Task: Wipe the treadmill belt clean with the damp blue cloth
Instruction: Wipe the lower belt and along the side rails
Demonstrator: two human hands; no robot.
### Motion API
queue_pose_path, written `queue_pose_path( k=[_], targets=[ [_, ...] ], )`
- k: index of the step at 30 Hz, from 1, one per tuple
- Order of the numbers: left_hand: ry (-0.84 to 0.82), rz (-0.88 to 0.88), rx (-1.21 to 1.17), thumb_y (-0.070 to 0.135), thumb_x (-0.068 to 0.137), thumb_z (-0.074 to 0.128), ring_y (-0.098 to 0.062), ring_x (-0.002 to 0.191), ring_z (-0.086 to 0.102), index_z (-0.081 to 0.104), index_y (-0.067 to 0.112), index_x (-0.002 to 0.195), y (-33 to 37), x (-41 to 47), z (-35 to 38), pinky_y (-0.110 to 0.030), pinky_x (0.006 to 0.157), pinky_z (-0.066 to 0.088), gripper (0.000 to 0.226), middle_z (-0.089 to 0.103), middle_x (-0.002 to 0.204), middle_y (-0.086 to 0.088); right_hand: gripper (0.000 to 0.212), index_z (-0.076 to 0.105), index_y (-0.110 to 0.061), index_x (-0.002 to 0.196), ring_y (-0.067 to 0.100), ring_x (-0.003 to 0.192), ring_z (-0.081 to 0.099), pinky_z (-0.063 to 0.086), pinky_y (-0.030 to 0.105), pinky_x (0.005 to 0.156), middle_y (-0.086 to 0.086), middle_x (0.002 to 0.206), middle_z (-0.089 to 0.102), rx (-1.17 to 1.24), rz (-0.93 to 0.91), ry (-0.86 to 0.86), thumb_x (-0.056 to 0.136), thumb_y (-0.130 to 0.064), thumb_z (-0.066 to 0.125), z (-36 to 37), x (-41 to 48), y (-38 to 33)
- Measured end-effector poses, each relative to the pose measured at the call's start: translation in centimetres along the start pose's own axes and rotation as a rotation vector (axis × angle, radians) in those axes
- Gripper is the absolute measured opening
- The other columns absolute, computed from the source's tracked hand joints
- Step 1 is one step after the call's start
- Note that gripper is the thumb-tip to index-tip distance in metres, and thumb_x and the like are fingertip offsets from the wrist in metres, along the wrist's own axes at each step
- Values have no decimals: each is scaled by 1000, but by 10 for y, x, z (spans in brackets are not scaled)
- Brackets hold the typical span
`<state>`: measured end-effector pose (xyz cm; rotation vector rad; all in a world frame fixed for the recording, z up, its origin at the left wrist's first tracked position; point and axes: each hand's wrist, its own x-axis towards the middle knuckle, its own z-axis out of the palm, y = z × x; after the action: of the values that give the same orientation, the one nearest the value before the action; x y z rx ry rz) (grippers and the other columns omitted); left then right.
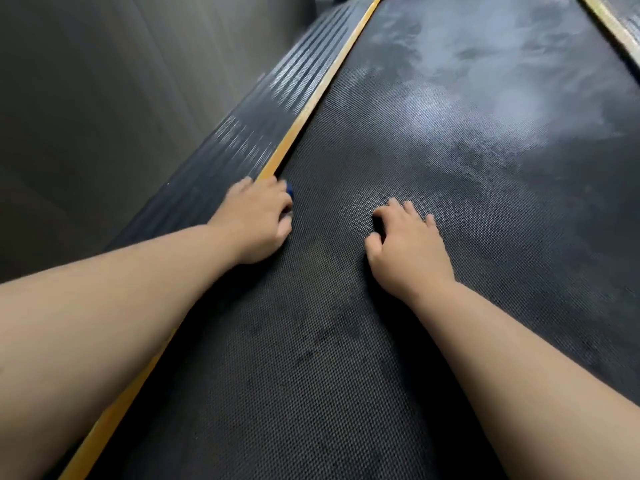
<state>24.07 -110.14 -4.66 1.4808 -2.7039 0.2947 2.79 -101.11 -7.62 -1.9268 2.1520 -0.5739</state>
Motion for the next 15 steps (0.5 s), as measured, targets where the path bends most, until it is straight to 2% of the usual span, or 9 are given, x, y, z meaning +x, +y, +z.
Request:
queue_pose_path(
  k=[2,4,5,7,9,11,13,15],
  targets=[
    [-47,-11,-77,35,90,34,-26,94,55,55,15,93,7,-15,2,-40,100,33,29,56,94,-2,40,45,-18,132,23,144,17,6,43,118,2,152,31,-6,-5,-14,93,-29,38,0,-1,1],
    [-45,12,-164,38,86,30,-25,88,56,56,14,94,10,-47,-8,-40,89,40,36,58,91,-1,41,44,-18,133,24,145,17,6,43,118,3,153,30,-5,-7,-20,94,-29,38,-1,-2,1],
    [-89,29,-205,39,82,30,-24,96,55,58,15,101,11,-64,-15,-39,89,40,42,59,100,0,41,44,-18,133,24,145,17,6,43,118,4,153,30,-1,-7,-21,94,-29,38,-3,-2,1],
    [-240,56,-236,32,77,36,-18,121,41,50,20,124,11,-89,-29,-36,103,33,51,47,127,4,41,45,-17,132,25,144,18,7,43,117,4,152,32,8,-6,-19,93,-28,39,-4,-2,1],
    [-366,46,-256,14,80,41,-15,128,30,43,28,130,7,-85,-41,-35,109,26,52,36,134,8,40,46,-17,131,25,144,18,7,43,117,4,151,32,17,-13,-20,93,-28,39,-4,-3,1],
    [-323,-13,-285,3,83,42,-19,126,30,45,30,127,5,-55,-52,-39,107,30,52,36,134,4,41,45,-17,132,24,144,17,6,43,117,4,152,30,20,-20,-25,94,-29,39,-4,-3,2],
    [-243,-57,-259,8,87,46,-23,127,31,45,28,132,4,-21,-51,-42,105,32,49,37,136,0,42,43,-17,134,24,145,15,6,43,118,5,154,27,12,-18,-31,94,-29,38,-3,-2,4],
    [-276,-73,-198,18,87,47,-25,126,35,44,26,133,9,-7,-35,-44,103,36,47,42,137,-2,43,43,-17,135,24,145,14,5,43,118,5,155,25,11,-20,-33,94,-29,38,-3,-2,5]
  ],
)
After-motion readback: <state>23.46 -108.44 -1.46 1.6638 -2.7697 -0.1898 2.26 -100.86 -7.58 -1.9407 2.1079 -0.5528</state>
